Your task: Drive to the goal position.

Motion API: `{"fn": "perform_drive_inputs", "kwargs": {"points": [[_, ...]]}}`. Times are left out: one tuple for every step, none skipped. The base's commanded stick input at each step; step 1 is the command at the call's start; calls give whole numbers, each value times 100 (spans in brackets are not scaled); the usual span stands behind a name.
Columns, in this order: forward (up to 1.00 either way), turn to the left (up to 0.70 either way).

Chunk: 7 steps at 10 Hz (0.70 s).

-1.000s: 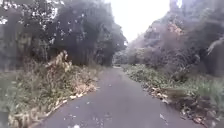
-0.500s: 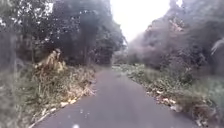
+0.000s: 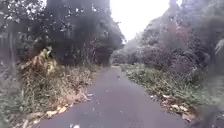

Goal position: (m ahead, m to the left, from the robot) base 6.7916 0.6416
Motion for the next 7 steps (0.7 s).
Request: {"fn": "perform_drive_inputs", "kwargs": {"points": [[60, -6], [60, 0], [60, 0], [60, 0], [60, 0], [60, 0], [60, 0]]}}
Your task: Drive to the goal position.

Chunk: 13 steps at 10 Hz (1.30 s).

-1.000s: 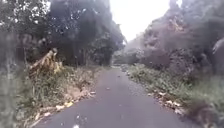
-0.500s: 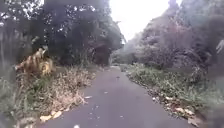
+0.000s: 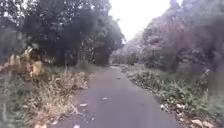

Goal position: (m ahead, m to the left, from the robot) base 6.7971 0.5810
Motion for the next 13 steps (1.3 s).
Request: {"fn": "perform_drive_inputs", "kwargs": {"points": [[60, 0], [60, 0], [60, 0], [60, 0], [60, 0], [60, -1], [60, -11], [60, -14], [60, -15], [60, -15], [60, -15], [60, -15], [60, -15]]}}
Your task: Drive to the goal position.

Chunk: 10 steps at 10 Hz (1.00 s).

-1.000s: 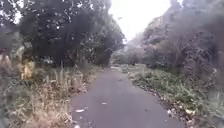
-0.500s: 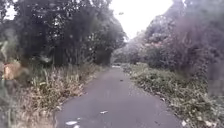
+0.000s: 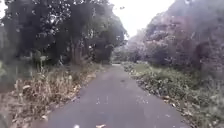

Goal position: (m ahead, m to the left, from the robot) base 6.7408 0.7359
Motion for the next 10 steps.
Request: {"fn": "perform_drive_inputs", "kwargs": {"points": [[60, -15], [60, -15], [60, -15], [60, -15], [60, -15], [60, -15], [60, -15], [60, -13], [60, 0], [60, 0]]}}
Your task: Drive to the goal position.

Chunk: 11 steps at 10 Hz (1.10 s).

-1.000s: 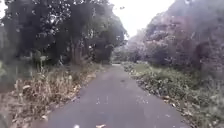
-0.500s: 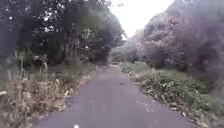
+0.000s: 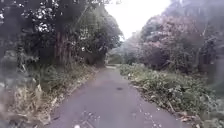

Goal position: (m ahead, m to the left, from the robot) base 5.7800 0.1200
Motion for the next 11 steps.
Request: {"fn": "perform_drive_inputs", "kwargs": {"points": [[60, 0], [60, 0], [60, 0], [60, 0], [60, 0], [60, 0], [60, 0], [60, 0], [60, 0], [60, 0], [60, 0]]}}
